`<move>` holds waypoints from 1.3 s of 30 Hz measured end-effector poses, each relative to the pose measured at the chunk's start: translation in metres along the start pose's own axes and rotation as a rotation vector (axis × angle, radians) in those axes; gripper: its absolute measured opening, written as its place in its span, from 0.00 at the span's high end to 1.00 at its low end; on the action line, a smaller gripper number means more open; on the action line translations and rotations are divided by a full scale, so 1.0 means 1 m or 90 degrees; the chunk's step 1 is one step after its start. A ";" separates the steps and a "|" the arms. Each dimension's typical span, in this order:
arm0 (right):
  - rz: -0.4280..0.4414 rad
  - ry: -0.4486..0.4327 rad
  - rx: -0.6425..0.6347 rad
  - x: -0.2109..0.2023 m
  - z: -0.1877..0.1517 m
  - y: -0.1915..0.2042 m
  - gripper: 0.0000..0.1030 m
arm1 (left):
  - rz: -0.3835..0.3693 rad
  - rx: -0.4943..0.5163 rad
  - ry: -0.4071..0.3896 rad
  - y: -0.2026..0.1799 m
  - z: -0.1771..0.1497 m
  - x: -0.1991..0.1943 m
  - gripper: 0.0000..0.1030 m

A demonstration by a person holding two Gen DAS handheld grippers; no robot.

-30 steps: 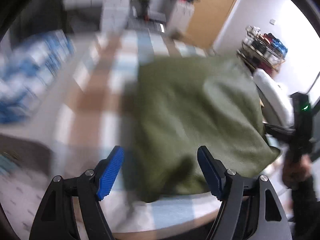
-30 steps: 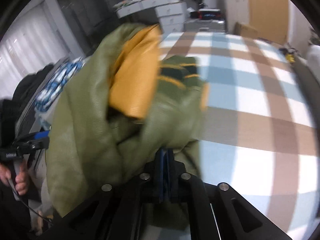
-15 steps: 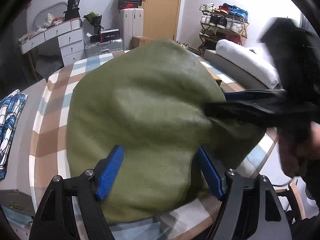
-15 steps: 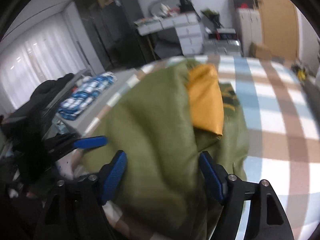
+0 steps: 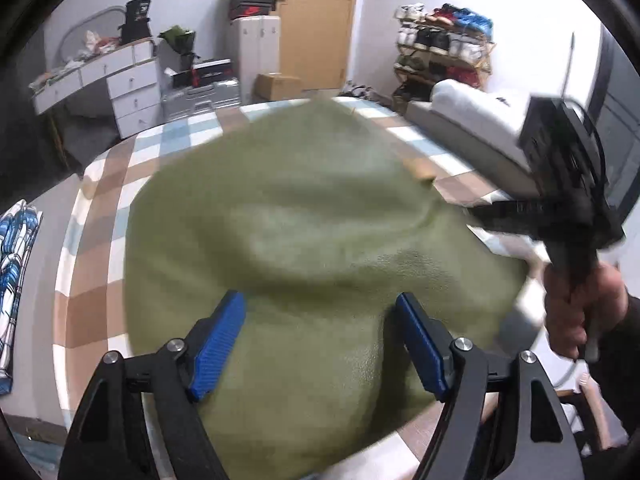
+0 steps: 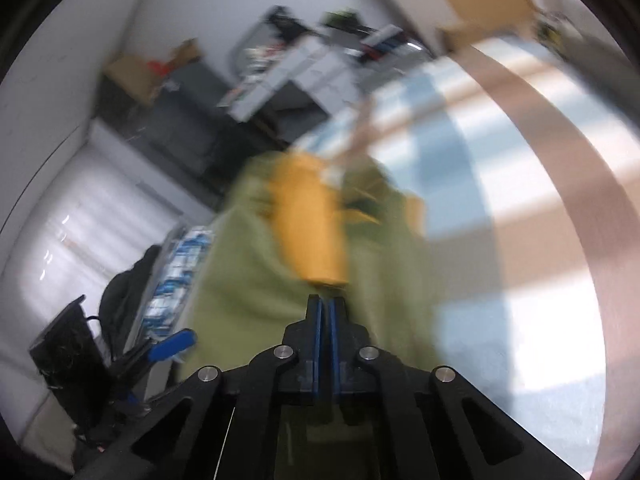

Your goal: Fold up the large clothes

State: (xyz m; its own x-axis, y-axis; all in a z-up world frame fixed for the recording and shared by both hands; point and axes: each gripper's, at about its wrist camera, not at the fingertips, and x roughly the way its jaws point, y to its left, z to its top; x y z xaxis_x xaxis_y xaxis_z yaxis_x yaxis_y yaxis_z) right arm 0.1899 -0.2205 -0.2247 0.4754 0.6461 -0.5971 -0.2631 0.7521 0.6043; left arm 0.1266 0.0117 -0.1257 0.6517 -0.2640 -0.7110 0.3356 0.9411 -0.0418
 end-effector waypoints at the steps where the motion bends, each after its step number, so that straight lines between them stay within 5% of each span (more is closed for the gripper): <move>1: 0.003 0.000 -0.001 -0.002 -0.005 -0.001 1.00 | 0.011 0.016 -0.005 -0.006 -0.003 0.002 0.25; 4: -0.020 -0.019 -0.034 -0.022 -0.005 0.013 0.99 | 0.028 0.021 -0.013 -0.010 -0.006 0.003 0.25; 9: -0.040 -0.088 -0.204 -0.058 0.032 0.091 0.96 | 0.027 0.010 -0.030 -0.009 -0.007 -0.002 0.25; 15: -0.117 0.020 -0.353 0.023 0.086 0.167 0.97 | 0.033 -0.010 -0.061 -0.009 -0.011 -0.004 0.23; 19: -0.286 0.159 -0.468 0.121 0.089 0.145 1.00 | 0.037 -0.014 -0.056 -0.011 -0.010 -0.004 0.23; 20: -0.282 0.190 -0.464 0.136 0.084 0.129 1.00 | 0.035 -0.011 -0.052 -0.013 -0.009 -0.004 0.22; 25: -0.187 0.172 -0.338 0.114 0.090 0.094 1.00 | 0.061 0.000 -0.046 -0.019 -0.011 -0.001 0.22; 29: -0.167 0.135 -0.315 0.065 0.094 0.109 0.99 | 0.057 -0.009 -0.044 -0.015 -0.013 -0.004 0.21; 32: -0.128 0.082 -0.334 0.009 0.070 0.125 0.89 | 0.052 -0.016 -0.044 -0.013 -0.012 -0.004 0.20; 35: -0.136 0.072 -0.330 -0.017 0.032 0.123 0.81 | 0.053 -0.015 -0.046 -0.015 -0.013 -0.005 0.19; 39: -0.194 0.099 -0.322 -0.003 -0.018 0.097 0.84 | 0.053 -0.015 -0.043 -0.015 -0.012 -0.004 0.19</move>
State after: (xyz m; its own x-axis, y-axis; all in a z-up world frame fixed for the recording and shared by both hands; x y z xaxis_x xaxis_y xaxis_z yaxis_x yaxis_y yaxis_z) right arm 0.1481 -0.1476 -0.1734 0.4735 0.3747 -0.7971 -0.5188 0.8500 0.0914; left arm 0.1104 0.0009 -0.1309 0.7214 -0.1982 -0.6636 0.2637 0.9646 -0.0015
